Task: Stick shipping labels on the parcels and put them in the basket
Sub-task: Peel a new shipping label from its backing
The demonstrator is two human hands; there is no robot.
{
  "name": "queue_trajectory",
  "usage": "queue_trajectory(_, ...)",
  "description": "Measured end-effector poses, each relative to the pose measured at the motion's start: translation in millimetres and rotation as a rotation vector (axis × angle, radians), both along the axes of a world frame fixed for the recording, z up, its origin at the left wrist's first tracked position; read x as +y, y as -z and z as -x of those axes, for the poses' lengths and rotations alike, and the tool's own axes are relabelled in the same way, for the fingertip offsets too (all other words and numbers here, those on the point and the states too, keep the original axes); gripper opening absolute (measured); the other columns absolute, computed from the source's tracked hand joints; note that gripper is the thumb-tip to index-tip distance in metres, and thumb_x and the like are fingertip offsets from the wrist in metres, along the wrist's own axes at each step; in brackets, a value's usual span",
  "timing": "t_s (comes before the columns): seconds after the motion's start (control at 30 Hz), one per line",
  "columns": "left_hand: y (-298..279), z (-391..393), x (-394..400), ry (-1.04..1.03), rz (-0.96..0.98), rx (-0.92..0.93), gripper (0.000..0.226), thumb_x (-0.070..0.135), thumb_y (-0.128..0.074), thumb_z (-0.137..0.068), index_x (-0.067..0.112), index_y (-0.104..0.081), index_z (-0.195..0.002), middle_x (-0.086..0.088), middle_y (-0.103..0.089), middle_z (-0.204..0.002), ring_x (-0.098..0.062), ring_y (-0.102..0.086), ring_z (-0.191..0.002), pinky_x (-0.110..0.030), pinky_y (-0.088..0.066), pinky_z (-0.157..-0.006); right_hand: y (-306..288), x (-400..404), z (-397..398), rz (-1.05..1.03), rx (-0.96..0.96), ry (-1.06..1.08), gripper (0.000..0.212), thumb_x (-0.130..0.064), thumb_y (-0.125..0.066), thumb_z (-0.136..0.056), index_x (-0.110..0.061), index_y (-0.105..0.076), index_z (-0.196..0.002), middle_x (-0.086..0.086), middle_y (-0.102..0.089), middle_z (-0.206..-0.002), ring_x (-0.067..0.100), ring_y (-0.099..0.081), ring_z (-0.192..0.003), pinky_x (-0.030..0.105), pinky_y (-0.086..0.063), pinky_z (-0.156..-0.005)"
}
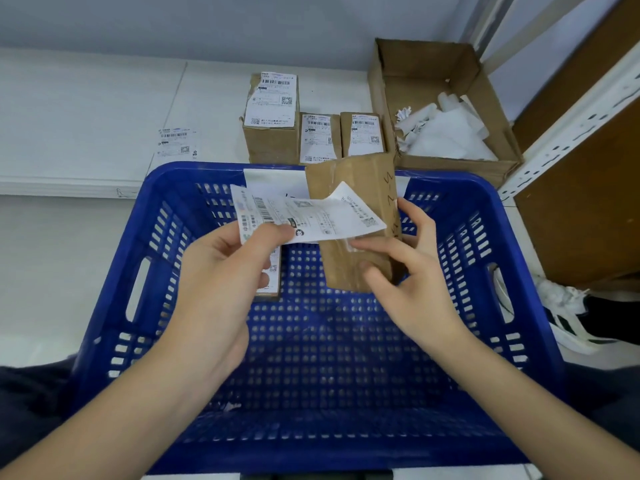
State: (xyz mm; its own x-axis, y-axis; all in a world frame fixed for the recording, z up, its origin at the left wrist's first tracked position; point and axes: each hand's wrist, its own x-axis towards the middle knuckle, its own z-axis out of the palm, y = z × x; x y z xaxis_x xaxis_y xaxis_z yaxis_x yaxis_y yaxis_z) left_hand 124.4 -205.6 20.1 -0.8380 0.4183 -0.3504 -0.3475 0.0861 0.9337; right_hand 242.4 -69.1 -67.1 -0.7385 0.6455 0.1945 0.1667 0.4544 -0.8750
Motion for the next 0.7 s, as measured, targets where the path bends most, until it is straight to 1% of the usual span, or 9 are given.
queue_trajectory(0.1, 0, 0, 0, 0.013, -0.014, 0.029, 0.019, 0.007, -0.062, -0.087, 0.018, -0.069, -0.073, 0.015, -0.059, -0.049, 0.006, -0.056, -0.049, -0.011, -0.042, -0.052, 3, 1, 0, -0.018, -0.034, -0.007, 0.034, -0.001, -0.071, -0.08, -0.033, -0.073, -0.091, -0.006, -0.021, -0.15, 0.017, -0.031, -0.136, 0.025, -0.044, -0.102)
queue_trajectory(0.17, 2, -1, 0, 0.009, -0.013, 0.039, 0.021, 0.004, -0.062, -0.087, 0.003, -0.068, -0.067, 0.014, -0.063, -0.052, 0.005, -0.06, -0.052, -0.007, -0.041, -0.046, 6, 1, 0, -0.04, -0.063, -0.008, 0.031, -0.002, -0.071, -0.08, -0.03, -0.074, -0.093, -0.008, -0.02, -0.151, 0.016, -0.029, -0.138, 0.03, -0.046, -0.101)
queue_trajectory(0.27, 7, 0, -1, 0.019, 0.007, 0.052, 0.011, 0.005, -0.063, -0.086, 0.007, -0.059, -0.077, 0.016, -0.072, -0.071, 0.003, -0.066, -0.064, -0.007, -0.043, -0.049, 7, 6, 0, -0.113, -0.079, 0.011, 0.03, -0.003, -0.071, -0.079, -0.028, -0.075, -0.094, -0.012, -0.02, -0.15, 0.018, -0.03, -0.137, 0.032, -0.047, -0.1)
queue_trajectory(0.33, 9, 0, -2, 0.026, 0.008, 0.046, 0.014, 0.007, -0.065, -0.085, 0.001, -0.064, -0.073, 0.014, -0.074, -0.077, 0.002, -0.067, -0.069, -0.007, -0.044, -0.051, 4, 11, 0, -0.171, -0.081, 0.014, 0.031, -0.003, -0.07, -0.079, -0.029, -0.074, -0.093, -0.019, -0.019, -0.148, 0.02, -0.031, -0.137, 0.034, -0.047, -0.1)
queue_trajectory(0.4, 9, -1, -1, 0.015, 0.02, 0.042, 0.019, 0.007, -0.065, -0.085, -0.001, -0.061, -0.069, 0.013, -0.074, -0.078, 0.002, -0.068, -0.068, -0.007, -0.044, -0.051, 3, 13, -1, -0.213, -0.093, 0.009, 0.031, -0.004, -0.07, -0.079, -0.03, -0.074, -0.094, -0.021, -0.017, -0.146, 0.019, -0.029, -0.137, 0.036, -0.046, -0.098)
queue_trajectory(0.5, 8, -2, 0, 0.01, 0.034, 0.032, 0.011, 0.007, -0.064, -0.086, 0.013, -0.061, -0.077, 0.014, -0.072, -0.07, 0.003, -0.067, -0.067, -0.009, -0.044, -0.051, 3, 15, -2, -0.266, -0.116, 0.022, 0.027, -0.005, -0.071, -0.079, -0.027, -0.075, -0.095, -0.015, -0.019, -0.146, 0.008, -0.022, -0.134, 0.033, -0.04, -0.097)
queue_trajectory(0.57, 8, -1, -1, 0.018, 0.05, 0.021, 0.022, 0.009, -0.066, -0.086, 0.018, -0.074, -0.067, 0.013, -0.069, -0.063, 0.004, -0.064, -0.063, -0.016, -0.043, -0.058, 3, 19, -3, -0.298, -0.117, 0.031, 0.025, -0.006, -0.072, -0.079, -0.026, -0.075, -0.094, -0.009, -0.02, -0.148, 0.006, -0.019, -0.132, 0.028, -0.031, -0.101)
queue_trajectory(0.6, 8, -1, -1, 0.023, 0.062, 0.013, 0.029, 0.01, -0.066, -0.085, 0.019, -0.074, -0.059, 0.013, -0.067, -0.06, 0.005, -0.062, -0.061, -0.019, -0.041, -0.061, 3, 22, -3, -0.313, -0.122, 0.037, 0.023, -0.007, -0.073, -0.079, -0.025, -0.076, -0.093, -0.005, -0.022, -0.15, 0.006, -0.019, -0.131, 0.025, -0.026, -0.102)
queue_trajectory(0.7, 6, 0, -1, 0.012, 0.075, -0.001, 0.031, 0.01, -0.066, -0.085, 0.019, -0.07, -0.055, 0.013, -0.065, -0.058, 0.002, -0.062, -0.063, -0.022, -0.04, -0.064, 0, 26, -3, -0.346, -0.145, 0.044, 0.016, -0.017, -0.07, -0.081, -0.026, -0.076, -0.092, 0.007, -0.025, -0.153, 0.01, -0.02, -0.129, 0.022, -0.022, -0.102)
